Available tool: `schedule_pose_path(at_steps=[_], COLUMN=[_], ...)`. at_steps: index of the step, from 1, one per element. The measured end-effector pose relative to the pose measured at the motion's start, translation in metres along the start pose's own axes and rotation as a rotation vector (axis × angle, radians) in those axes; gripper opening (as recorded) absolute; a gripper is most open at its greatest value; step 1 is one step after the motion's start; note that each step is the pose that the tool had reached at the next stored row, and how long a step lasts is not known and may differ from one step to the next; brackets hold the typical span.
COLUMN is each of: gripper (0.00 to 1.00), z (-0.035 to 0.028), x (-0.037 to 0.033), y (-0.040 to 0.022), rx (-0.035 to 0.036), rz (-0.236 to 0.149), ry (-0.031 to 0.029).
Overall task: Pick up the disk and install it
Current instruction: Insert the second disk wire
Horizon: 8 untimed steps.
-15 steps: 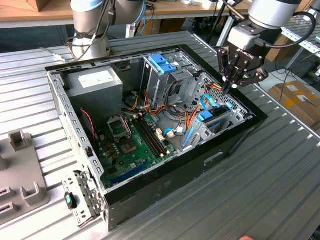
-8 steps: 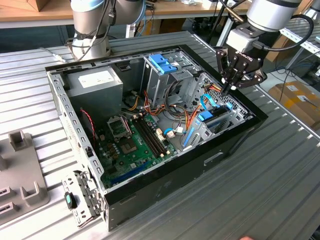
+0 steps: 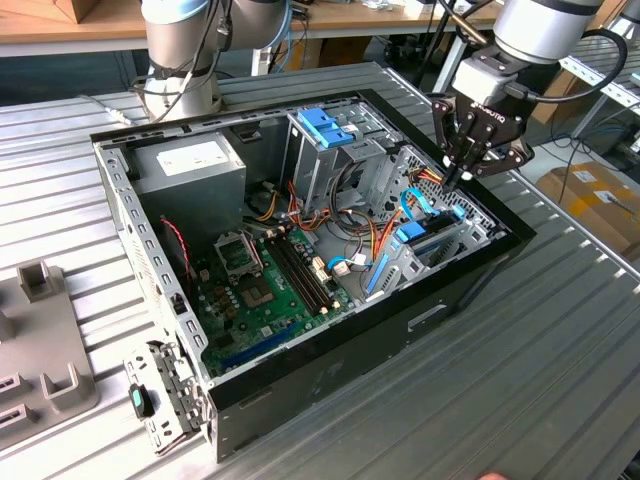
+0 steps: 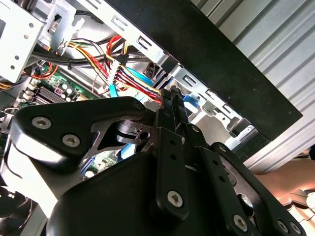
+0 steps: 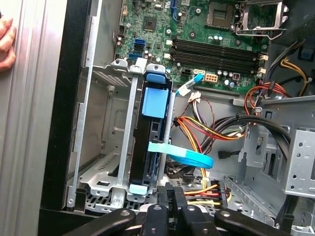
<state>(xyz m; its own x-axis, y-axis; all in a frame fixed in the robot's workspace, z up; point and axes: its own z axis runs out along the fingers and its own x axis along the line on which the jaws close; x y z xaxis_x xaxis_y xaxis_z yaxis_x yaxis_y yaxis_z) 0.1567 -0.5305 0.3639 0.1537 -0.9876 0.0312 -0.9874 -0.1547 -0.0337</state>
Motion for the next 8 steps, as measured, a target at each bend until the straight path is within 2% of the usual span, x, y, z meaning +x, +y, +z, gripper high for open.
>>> schedule_pose_path(at_steps=[4,8], gripper=[0.16,0.16], z=[0.0006,0.0013], x=[0.0026,0.0046], y=[0.0005,0.0041], rx=[0.0,0.0013], rz=[0.0,0.0], ry=[0.0,0.0003])
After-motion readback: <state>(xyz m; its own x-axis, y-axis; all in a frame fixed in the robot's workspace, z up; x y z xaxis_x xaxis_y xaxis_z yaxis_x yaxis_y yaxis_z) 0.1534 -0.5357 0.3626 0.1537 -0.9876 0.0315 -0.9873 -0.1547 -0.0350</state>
